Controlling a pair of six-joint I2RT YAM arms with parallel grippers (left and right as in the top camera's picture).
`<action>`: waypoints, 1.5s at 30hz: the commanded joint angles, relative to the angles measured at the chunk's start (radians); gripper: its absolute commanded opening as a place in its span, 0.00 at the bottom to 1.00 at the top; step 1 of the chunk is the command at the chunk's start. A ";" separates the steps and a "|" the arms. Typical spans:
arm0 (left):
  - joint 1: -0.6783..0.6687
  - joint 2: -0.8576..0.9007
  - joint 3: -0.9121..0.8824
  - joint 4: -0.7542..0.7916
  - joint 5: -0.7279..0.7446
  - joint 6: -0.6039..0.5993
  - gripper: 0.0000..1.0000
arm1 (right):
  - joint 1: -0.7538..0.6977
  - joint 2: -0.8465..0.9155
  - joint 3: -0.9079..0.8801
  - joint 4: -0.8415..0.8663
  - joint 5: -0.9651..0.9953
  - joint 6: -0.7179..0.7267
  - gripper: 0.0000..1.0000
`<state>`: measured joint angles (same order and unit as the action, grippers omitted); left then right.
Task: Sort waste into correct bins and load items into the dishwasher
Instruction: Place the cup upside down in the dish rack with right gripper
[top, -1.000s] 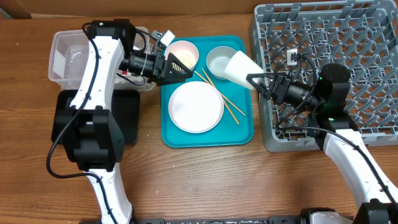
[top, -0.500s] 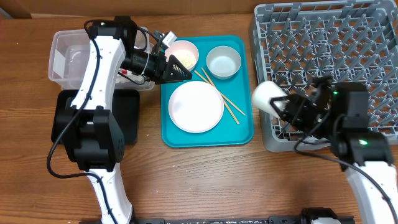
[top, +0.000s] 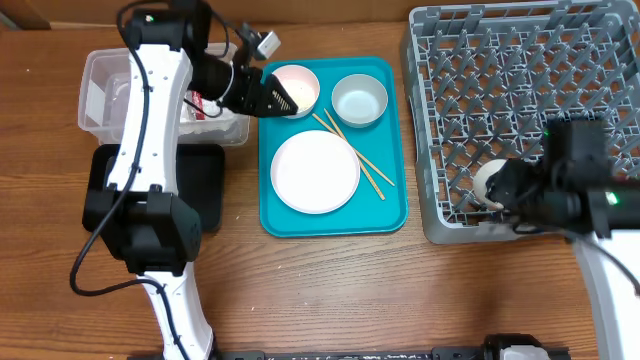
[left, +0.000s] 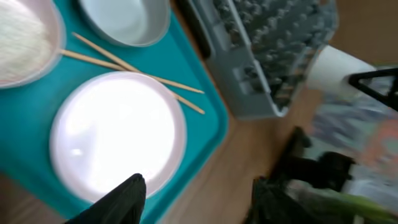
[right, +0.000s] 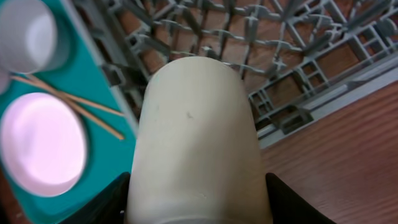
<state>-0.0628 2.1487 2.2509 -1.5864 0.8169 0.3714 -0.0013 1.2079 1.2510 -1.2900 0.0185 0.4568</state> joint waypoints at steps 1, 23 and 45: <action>-0.040 -0.024 0.125 -0.006 -0.276 -0.096 0.58 | -0.006 0.109 0.014 -0.003 0.055 0.010 0.55; -0.122 -0.024 0.164 0.014 -0.409 -0.133 0.58 | -0.034 0.256 0.119 -0.002 0.032 -0.018 0.55; -0.122 -0.024 0.164 0.037 -0.432 -0.133 0.63 | -0.034 0.317 0.096 -0.029 0.060 -0.020 0.60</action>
<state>-0.1780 2.1483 2.3928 -1.5551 0.4026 0.2531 -0.0265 1.5105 1.3426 -1.3235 0.0605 0.4419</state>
